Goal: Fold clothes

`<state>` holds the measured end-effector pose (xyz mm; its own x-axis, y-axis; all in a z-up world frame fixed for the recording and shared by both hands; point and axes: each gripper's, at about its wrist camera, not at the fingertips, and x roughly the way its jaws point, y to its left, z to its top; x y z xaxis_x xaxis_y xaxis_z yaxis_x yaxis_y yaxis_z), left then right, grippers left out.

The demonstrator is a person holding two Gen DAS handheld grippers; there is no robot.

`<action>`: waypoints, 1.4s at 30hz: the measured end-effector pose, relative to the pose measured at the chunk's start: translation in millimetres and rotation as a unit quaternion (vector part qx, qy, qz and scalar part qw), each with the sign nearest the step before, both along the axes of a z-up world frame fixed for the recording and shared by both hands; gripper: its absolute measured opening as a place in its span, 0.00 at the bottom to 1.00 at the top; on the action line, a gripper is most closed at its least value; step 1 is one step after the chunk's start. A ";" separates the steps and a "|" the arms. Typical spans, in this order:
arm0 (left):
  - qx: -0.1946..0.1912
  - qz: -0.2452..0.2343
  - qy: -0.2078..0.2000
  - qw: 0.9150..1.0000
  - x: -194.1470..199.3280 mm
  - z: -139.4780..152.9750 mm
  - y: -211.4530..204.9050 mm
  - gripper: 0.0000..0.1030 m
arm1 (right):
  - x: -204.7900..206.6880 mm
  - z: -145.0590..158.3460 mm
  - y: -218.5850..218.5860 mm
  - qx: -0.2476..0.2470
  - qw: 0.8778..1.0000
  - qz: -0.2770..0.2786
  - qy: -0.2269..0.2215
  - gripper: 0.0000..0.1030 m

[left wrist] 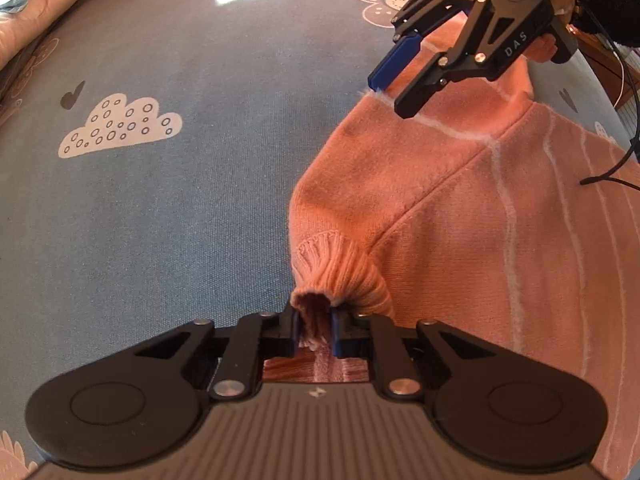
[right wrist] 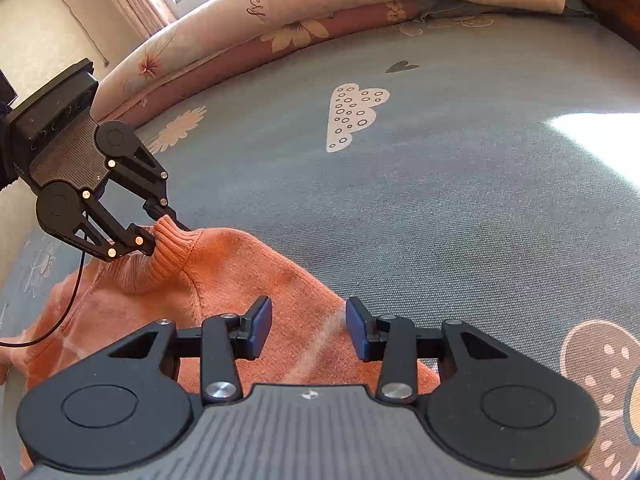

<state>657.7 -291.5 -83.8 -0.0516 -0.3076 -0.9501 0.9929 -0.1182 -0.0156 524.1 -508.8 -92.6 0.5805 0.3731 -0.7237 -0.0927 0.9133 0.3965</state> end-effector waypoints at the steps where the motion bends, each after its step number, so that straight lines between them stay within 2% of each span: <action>1: -0.009 0.015 -0.014 1.000 -1.6 2.3 2.4 0.04 | -0.1 1.2 -0.8 -0.004 1.000 0.003 -0.001 0.44; 2: -0.019 0.031 -0.028 0.999 -2.7 4.8 4.8 0.04 | 0.0 2.5 -2.9 -0.010 1.000 0.002 -0.003 0.44; 3: -0.036 0.069 -0.029 0.997 3.5 11.7 7.3 0.03 | 0.6 3.5 -5.7 -0.012 1.000 0.002 -0.004 0.44; 6: -0.075 0.161 -0.016 0.984 21.5 28.3 16.3 0.01 | 4.7 5.4 -13.6 -0.017 1.000 0.012 -0.004 0.46; 10: -0.079 0.162 -0.028 0.983 17.8 26.9 15.5 0.02 | 17.3 2.8 -21.8 -0.015 0.998 0.062 0.002 0.59; 12: -0.082 0.163 -0.034 0.983 15.9 26.2 15.1 0.02 | 25.4 -2.8 -23.2 -0.006 0.994 0.105 0.025 0.59; 16: -0.086 0.164 -0.046 0.982 12.1 24.7 14.2 0.02 | 25.8 -2.7 -10.7 -0.031 0.981 0.187 0.049 0.59; 19: -0.089 0.165 -0.055 0.981 9.2 23.6 13.6 0.03 | 22.7 -0.7 -0.7 -0.071 0.971 0.223 0.046 0.55; 20: -0.088 0.162 -0.060 0.981 8.0 22.6 13.6 0.04 | 24.8 -0.8 -2.7 -0.067 0.972 0.220 0.050 0.54; 21: -0.087 0.161 -0.064 0.981 7.0 21.4 13.7 0.05 | 27.8 -1.0 -6.1 -0.058 0.974 0.213 0.056 0.45; 22: -0.081 0.170 -0.060 0.980 8.4 19.5 13.7 0.11 | 29.9 -1.7 -10.2 -0.046 0.976 0.204 0.064 0.26; 24: -0.075 0.187 -0.054 0.978 10.7 16.5 15.5 0.13 | 33.6 -3.3 -18.9 -0.022 0.979 0.186 0.079 0.16; 25: -0.074 0.195 -0.052 0.977 11.6 15.6 17.2 0.19 | 35.4 -4.2 -23.3 -0.010 0.980 0.177 0.087 0.11; 26: -0.069 0.206 -0.057 0.974 12.3 15.2 18.8 0.29 | 35.1 -2.4 -22.9 -0.010 0.981 0.175 0.088 0.11; 29: -0.071 0.236 -0.088 0.965 10.5 19.4 31.4 0.47 | 31.0 7.3 -15.3 -0.038 0.982 0.170 0.078 0.06; 31: -0.071 0.263 -0.106 0.956 8.7 24.1 43.3 0.48 | 28.7 15.9 -7.1 -0.075 0.980 0.169 0.069 0.05; 33: -0.072 0.296 -0.106 0.946 4.6 30.6 56.6 0.48 | 27.1 26.9 3.6 -0.123 0.977 0.169 0.049 0.05; 37: -0.089 0.346 -0.096 0.929 -14.6 43.8 78.7 0.48 | 25.1 38.2 23.9 -0.215 0.960 0.182 0.015 0.05; 40: -0.109 0.370 -0.086 0.919 -36.7 49.0 89.5 0.53 | 28.1 22.6 26.5 -0.230 0.956 0.180 0.026 0.05; 42: -0.110 0.369 -0.074 0.920 -52.1 46.6 87.8 0.58 | 30.3 11.1 27.7 -0.237 0.954 0.178 0.036 0.07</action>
